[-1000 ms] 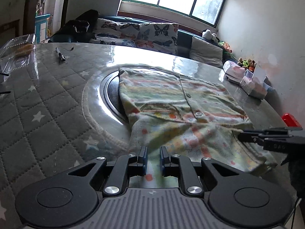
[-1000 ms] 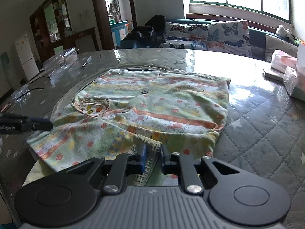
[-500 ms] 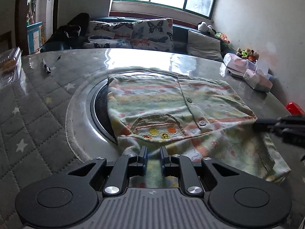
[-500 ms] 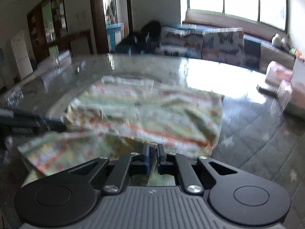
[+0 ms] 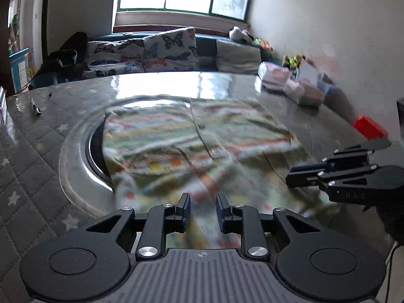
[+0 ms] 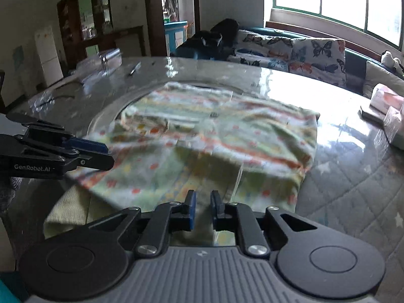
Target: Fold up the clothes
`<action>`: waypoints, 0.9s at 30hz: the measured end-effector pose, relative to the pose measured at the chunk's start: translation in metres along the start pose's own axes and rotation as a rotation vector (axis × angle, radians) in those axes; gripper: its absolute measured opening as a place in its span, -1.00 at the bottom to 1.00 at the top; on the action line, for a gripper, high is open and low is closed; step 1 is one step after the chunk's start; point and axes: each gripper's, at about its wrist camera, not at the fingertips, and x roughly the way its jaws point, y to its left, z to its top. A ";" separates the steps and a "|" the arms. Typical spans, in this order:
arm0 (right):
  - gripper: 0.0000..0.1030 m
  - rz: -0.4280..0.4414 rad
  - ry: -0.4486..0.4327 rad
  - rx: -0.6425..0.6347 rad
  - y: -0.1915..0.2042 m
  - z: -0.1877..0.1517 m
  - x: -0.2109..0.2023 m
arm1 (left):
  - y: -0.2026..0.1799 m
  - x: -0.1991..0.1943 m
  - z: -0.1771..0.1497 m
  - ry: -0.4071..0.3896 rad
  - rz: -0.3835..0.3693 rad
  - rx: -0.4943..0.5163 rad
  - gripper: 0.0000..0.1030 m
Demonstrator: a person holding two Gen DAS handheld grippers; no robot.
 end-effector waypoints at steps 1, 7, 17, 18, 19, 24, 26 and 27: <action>-0.69 0.001 0.001 -0.014 0.002 -0.002 -0.002 | -0.002 0.000 -0.003 0.002 0.003 0.010 -0.42; -0.64 0.008 -0.028 -0.027 0.010 -0.004 -0.012 | -0.010 -0.010 -0.006 -0.013 0.012 0.027 -0.31; -0.46 -0.012 -0.029 -0.072 0.015 -0.014 -0.025 | -0.024 -0.045 -0.017 -0.004 -0.015 0.019 -0.07; -0.46 -0.018 -0.029 -0.079 0.015 -0.015 -0.028 | -0.025 -0.048 -0.019 0.002 -0.022 0.012 -0.06; -0.44 -0.023 -0.028 -0.084 0.014 -0.017 -0.031 | -0.026 -0.051 -0.021 0.008 -0.029 0.005 -0.05; -0.29 -0.050 -0.023 -0.126 0.015 -0.028 -0.046 | -0.032 -0.054 -0.031 0.060 -0.046 -0.027 -0.02; -0.25 -0.060 -0.023 -0.143 0.016 -0.032 -0.052 | -0.032 -0.052 -0.035 0.088 -0.053 -0.048 -0.03; -0.24 -0.064 -0.024 -0.149 0.016 -0.034 -0.055 | -0.033 -0.051 -0.037 0.103 -0.056 -0.060 -0.03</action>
